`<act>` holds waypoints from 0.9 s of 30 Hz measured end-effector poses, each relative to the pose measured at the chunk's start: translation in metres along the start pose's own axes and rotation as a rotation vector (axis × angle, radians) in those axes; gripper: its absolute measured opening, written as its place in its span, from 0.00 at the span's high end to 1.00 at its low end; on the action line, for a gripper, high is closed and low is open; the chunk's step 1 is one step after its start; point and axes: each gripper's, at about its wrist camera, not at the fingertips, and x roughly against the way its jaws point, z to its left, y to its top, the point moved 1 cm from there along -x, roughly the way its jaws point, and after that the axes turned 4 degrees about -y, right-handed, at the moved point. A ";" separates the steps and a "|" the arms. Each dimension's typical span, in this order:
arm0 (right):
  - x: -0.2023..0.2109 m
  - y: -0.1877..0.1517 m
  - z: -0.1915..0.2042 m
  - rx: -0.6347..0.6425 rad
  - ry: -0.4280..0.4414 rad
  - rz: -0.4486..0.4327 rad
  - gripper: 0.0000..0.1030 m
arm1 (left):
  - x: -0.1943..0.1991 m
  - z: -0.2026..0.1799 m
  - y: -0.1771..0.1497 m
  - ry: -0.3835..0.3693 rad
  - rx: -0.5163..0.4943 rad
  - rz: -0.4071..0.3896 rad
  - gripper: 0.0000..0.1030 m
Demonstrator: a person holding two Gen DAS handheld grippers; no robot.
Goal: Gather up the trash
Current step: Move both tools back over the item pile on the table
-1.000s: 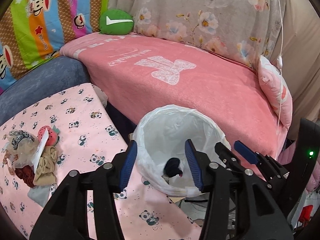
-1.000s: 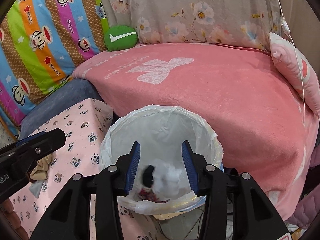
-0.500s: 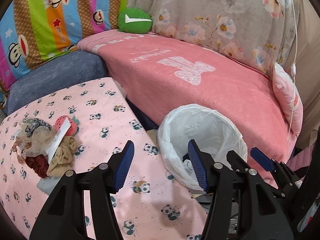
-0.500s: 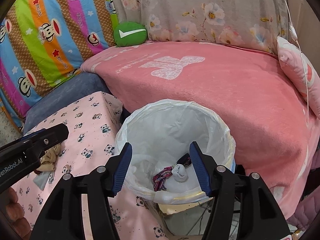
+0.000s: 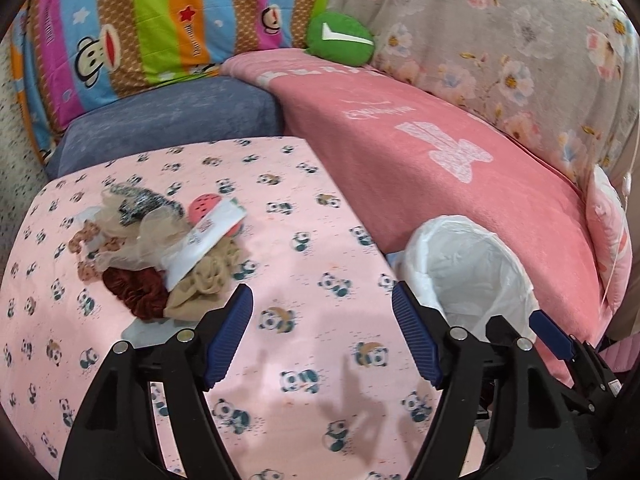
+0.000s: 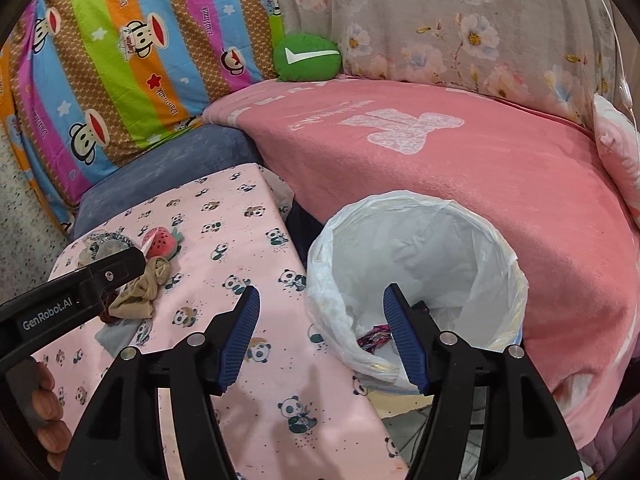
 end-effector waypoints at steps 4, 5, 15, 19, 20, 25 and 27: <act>-0.002 -0.002 0.021 0.030 0.028 0.013 0.39 | 0.002 0.027 -0.003 0.024 0.048 0.005 0.33; -0.002 -0.003 0.026 0.039 0.032 0.016 0.39 | 0.003 0.034 -0.003 0.030 0.060 0.003 0.33; -0.011 -0.010 0.080 0.107 0.095 0.044 0.39 | 0.006 0.104 -0.008 0.093 0.189 0.002 0.33; -0.017 -0.011 0.098 0.126 0.113 0.054 0.39 | 0.005 0.127 -0.012 0.114 0.226 0.006 0.33; -0.019 -0.011 0.102 0.129 0.121 0.059 0.39 | 0.004 0.133 -0.012 0.117 0.237 0.009 0.33; -0.032 -0.012 0.127 0.145 0.156 0.082 0.39 | -0.005 0.159 -0.017 0.133 0.287 0.033 0.33; -0.037 -0.013 0.136 0.155 0.163 0.087 0.39 | -0.009 0.168 -0.019 0.134 0.308 0.041 0.33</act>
